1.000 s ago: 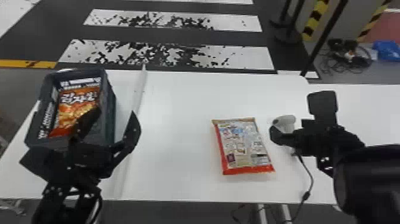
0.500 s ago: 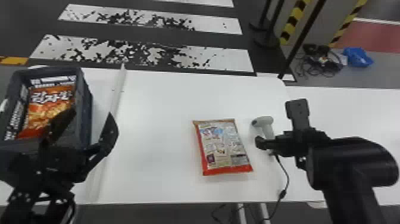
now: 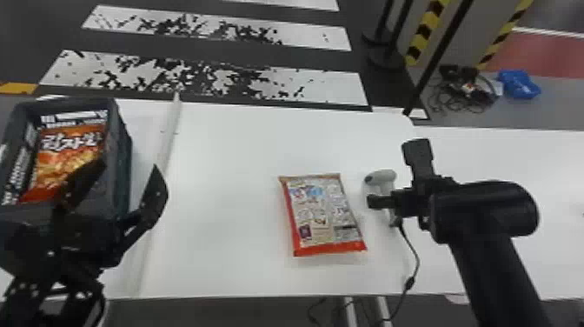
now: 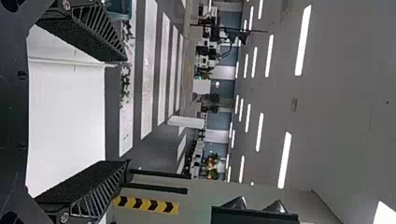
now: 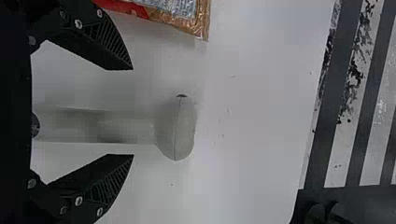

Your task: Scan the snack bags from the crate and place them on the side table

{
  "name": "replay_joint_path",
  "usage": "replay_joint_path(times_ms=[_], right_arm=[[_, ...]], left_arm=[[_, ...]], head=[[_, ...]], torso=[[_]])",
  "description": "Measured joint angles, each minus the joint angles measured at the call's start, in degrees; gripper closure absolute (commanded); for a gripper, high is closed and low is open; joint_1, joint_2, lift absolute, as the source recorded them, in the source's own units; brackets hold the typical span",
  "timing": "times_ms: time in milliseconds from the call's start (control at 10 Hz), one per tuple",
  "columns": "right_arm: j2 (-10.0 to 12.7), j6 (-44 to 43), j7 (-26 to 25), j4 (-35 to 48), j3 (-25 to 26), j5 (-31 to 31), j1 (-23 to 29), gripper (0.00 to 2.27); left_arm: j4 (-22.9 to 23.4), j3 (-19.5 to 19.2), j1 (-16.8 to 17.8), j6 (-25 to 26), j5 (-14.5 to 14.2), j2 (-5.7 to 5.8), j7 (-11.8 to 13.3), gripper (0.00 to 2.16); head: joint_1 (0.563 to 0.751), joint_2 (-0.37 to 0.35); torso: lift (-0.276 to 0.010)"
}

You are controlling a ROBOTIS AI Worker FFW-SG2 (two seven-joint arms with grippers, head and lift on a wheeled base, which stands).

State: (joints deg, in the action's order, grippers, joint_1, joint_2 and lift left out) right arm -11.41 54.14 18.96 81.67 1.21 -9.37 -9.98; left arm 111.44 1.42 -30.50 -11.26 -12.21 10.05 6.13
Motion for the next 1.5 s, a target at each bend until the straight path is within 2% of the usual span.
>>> replay_joint_path(times_ms=[100, 200, 800, 1000, 1500], right_arm=[[-0.4, 0.0, 1.0, -2.0, -0.9, -0.4, -0.9, 2.00], [-0.6, 0.0, 1.2, -3.4, -1.6, -1.0, -1.4, 2.26], [-0.6, -2.4, -0.1, -1.8, -2.0, -1.4, -0.5, 2.26], [-0.5, 1.7, -0.2, 6.1, -1.4, -1.4, 2.9, 2.26], [-0.5, 23.4, 0.7, 34.0, -1.8, -2.0, 14.7, 2.26]], left_arm=[[-0.2, 0.0, 0.1, 0.0, 0.0, -0.07, 0.0, 0.08], [-0.7, 0.1, 0.5, 0.0, 0.0, -0.14, 0.0, 0.08], [-1.3, 1.0, 0.9, -0.2, 0.3, -0.23, -0.1, 0.08], [-1.1, 0.9, 0.7, -0.4, 0.3, -0.20, -0.1, 0.08], [-1.1, 1.3, 1.0, -0.2, 0.3, -0.23, -0.1, 0.08]], head=[[0.695, -0.134], [0.695, -0.134], [0.695, -0.141], [0.695, -0.138], [0.695, -0.127]], torso=[[-0.050], [-0.050], [-0.050], [-0.050], [-0.050]])
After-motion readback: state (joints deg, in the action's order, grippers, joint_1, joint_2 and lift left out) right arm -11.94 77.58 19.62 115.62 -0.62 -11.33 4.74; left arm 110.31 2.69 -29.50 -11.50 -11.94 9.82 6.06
